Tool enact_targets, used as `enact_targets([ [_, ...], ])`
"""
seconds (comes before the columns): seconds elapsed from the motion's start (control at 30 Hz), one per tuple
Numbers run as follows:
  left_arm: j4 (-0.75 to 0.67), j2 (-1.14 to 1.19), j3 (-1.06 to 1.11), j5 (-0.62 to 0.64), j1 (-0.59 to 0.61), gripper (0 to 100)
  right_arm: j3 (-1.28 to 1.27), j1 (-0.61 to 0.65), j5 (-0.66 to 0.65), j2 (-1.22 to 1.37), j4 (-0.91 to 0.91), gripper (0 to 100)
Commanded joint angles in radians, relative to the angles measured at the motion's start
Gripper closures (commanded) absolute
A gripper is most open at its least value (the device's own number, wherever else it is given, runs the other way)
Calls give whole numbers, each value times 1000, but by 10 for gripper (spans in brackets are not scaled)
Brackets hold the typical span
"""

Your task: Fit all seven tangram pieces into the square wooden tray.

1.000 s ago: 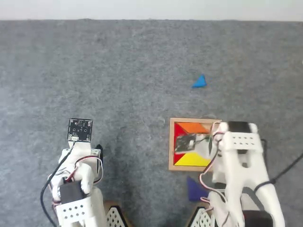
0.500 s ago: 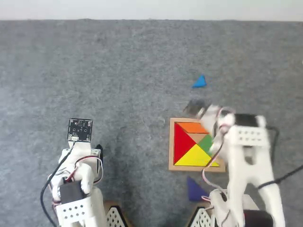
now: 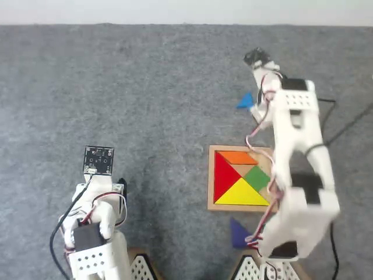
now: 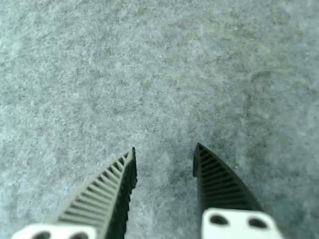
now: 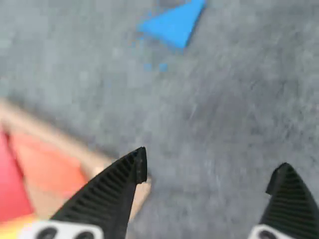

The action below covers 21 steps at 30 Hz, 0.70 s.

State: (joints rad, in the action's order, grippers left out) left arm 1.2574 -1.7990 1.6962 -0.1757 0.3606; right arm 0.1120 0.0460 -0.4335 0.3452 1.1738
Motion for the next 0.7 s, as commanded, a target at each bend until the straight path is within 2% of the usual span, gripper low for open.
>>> enact_targets([
  [0.0,6,-20,-15,11,-6,817,242,22,258,133,-85,634],
  [0.13,6,-20,-15,11,-6,817,388,51,428,272,-156,642],
  [0.37,6,-20,-15,11,-6,817,528,96,509,407,-170,641],
  [0.67,6,-20,-15,11,-6,817,562,101,505,503,-170,646],
])
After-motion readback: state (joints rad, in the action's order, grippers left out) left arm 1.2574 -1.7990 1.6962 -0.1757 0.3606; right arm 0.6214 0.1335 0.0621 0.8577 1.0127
